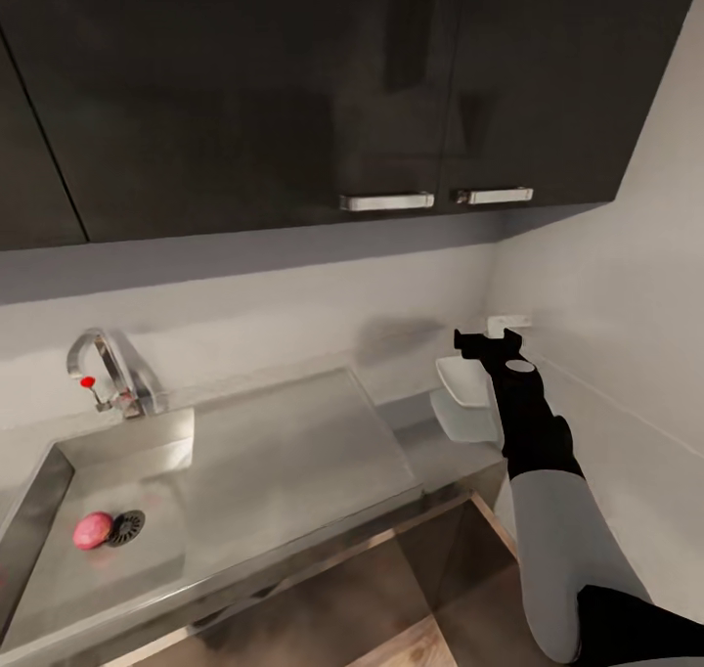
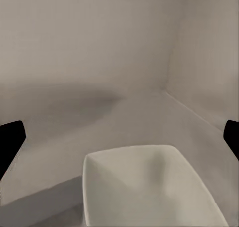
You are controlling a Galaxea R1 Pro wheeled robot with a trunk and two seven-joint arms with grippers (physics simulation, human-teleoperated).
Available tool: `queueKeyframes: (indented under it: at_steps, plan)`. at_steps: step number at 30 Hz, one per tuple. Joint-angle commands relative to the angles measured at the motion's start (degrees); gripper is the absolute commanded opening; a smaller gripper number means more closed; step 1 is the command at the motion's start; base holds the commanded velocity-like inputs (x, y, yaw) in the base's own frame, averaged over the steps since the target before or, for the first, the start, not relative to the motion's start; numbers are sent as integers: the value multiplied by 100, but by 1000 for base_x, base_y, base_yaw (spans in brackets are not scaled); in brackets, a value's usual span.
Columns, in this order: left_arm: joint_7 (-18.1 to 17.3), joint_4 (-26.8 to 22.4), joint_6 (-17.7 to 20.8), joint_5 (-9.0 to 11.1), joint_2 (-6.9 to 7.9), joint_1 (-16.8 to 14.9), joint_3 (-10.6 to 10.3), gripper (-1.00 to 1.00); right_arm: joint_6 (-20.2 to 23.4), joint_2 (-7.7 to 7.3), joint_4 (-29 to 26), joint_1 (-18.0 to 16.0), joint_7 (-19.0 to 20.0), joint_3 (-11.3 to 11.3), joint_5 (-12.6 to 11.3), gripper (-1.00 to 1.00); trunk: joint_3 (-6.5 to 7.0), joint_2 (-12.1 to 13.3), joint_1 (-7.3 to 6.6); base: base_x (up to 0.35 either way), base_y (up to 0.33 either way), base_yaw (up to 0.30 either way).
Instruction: In the kitchen, take the Vidalia onion out of the sink, dice it on the chopping board with the paring knife, put the diced onion into the bowl on the countertop, then place both the paring knife and the chopping board into the sink.
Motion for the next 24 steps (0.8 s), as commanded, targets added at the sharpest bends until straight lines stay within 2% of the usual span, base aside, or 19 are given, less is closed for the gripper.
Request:
queueKeyframes:
  at_steps: [1,13,19,24]
  plan:
    - [1,-8,-5,9,-1,-2,-1,100,25,7,-9,-3,33,-17,58,100,-11,-12,6,77,34,0]
    - [1,-8,-5,2,-1,3,-2,100,35,-154,-30,-1,25,-23,52,100,-11,-12,6,36,-9,0]
    - [1,-8,-5,4,-1,3,-4,100,131,-168,-124,-1,24,-17,50,100,-10,-12,6,109,-71,-12]
    - [1,-8,-5,5,-1,1,-1,100,152,-167,-130,-1,24,-9,50,100,11,-12,6,28,-11,-158]
